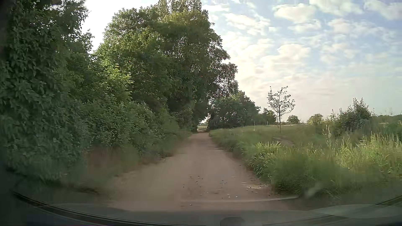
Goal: Follow the waypoints while adhering to traffic rules and regulations
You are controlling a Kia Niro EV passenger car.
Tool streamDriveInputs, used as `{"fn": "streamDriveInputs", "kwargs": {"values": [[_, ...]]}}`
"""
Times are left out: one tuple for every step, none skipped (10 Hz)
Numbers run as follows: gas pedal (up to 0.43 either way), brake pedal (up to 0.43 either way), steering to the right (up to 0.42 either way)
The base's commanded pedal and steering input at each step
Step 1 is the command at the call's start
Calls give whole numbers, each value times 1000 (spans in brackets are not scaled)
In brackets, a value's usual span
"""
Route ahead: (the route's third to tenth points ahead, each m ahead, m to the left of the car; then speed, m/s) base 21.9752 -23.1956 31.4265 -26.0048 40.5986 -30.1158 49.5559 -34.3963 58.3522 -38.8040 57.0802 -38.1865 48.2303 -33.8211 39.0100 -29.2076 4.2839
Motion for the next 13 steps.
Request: {"fn": "streamDriveInputs", "kwargs": {"values": [[0, 43, -2], [0, 30, -4], [0, 30, -6], [0, 30, -7], [0, 30, -7], [0, 30, -7], [0, 30, -9], [0, 30, -13], [0, 30, -15], [0, 30, -15], [0, 30, -15], [0, 30, -13], [0, 30, -13]]}}
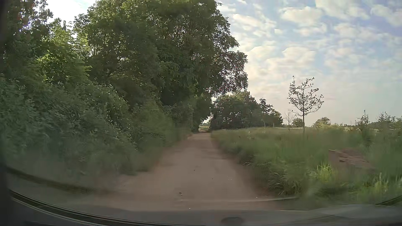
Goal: Follow the waypoints while adhering to traffic rules and regulations
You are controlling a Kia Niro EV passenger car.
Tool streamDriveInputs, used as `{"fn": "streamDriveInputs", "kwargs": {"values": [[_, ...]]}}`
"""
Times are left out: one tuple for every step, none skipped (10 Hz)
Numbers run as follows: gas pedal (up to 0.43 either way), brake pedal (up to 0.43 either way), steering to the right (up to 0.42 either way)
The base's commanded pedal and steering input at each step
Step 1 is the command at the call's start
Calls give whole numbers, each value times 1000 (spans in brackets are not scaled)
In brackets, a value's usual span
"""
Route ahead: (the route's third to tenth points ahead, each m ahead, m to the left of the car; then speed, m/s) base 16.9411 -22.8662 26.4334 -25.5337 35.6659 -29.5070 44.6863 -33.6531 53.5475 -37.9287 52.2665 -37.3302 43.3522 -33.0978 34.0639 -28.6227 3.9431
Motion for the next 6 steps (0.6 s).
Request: {"fn": "streamDriveInputs", "kwargs": {"values": [[0, 30, -13], [0, 30, -14], [0, 30, -15], [0, 30, -14], [0, 30, -11], [0, 30, -9]]}}
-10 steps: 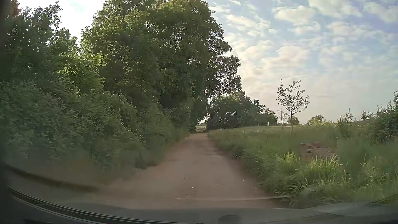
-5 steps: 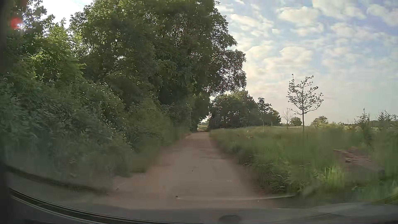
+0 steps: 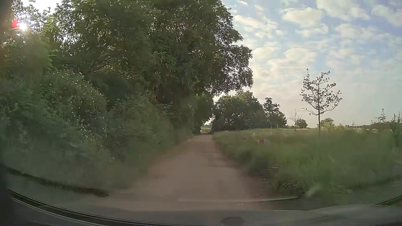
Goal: Follow the waypoints while adhering to traffic rules and regulations
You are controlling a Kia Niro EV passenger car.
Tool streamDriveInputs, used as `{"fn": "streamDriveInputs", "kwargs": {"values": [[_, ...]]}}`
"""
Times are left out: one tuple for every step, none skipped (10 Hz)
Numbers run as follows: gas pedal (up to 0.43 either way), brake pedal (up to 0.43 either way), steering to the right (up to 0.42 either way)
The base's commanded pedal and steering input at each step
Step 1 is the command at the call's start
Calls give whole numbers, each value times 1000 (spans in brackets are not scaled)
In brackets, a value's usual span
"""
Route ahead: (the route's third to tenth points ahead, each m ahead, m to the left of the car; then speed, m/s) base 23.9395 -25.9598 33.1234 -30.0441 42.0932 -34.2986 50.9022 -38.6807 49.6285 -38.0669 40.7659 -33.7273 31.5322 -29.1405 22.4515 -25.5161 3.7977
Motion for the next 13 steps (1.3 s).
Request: {"fn": "streamDriveInputs", "kwargs": {"values": [[0, 30, -9], [0, 30, -9], [0, 30, -8], [0, 30, -6], [0, 30, -5], [0, 30, -5], [0, 30, -7], [0, 30, -7], [0, 30, -7], [0, 30, -7], [0, 30, -7], [0, 30, -7], [0, 30, -8]]}}
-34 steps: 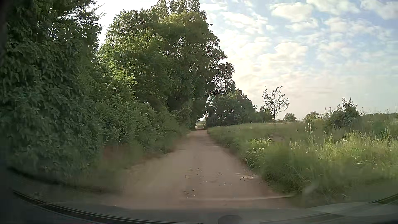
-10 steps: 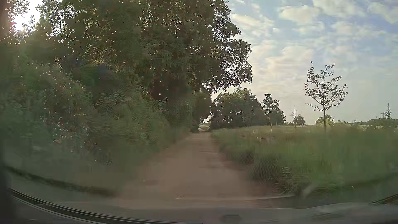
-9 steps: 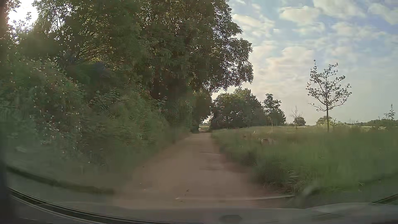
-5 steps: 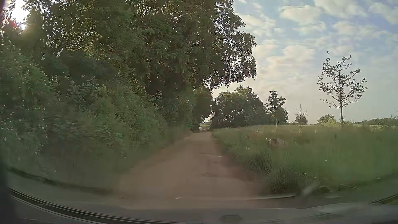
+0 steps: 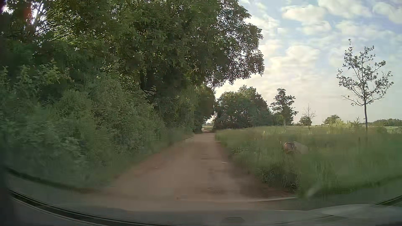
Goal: Follow the waypoints while adhering to traffic rules and regulations
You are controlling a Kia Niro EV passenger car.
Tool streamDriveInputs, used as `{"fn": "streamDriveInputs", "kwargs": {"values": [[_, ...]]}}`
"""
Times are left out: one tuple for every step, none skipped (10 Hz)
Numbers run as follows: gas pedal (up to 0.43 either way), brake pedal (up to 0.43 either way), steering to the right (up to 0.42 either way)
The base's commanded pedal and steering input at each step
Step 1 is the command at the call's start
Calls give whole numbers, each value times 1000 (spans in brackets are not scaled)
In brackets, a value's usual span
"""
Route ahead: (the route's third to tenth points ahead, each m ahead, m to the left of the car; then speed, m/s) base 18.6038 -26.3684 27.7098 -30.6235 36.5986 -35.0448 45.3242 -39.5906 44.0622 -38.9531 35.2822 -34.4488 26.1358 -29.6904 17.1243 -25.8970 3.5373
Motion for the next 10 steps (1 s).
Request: {"fn": "streamDriveInputs", "kwargs": {"values": [[0, 30, -10], [0, 30, -10], [0, 30, -13], [0, 30, -17], [0, 30, -22], [0, 30, -24], [0, 30, -30], [0, 30, -36], [0, 30, -38], [0, 30, -39]]}}
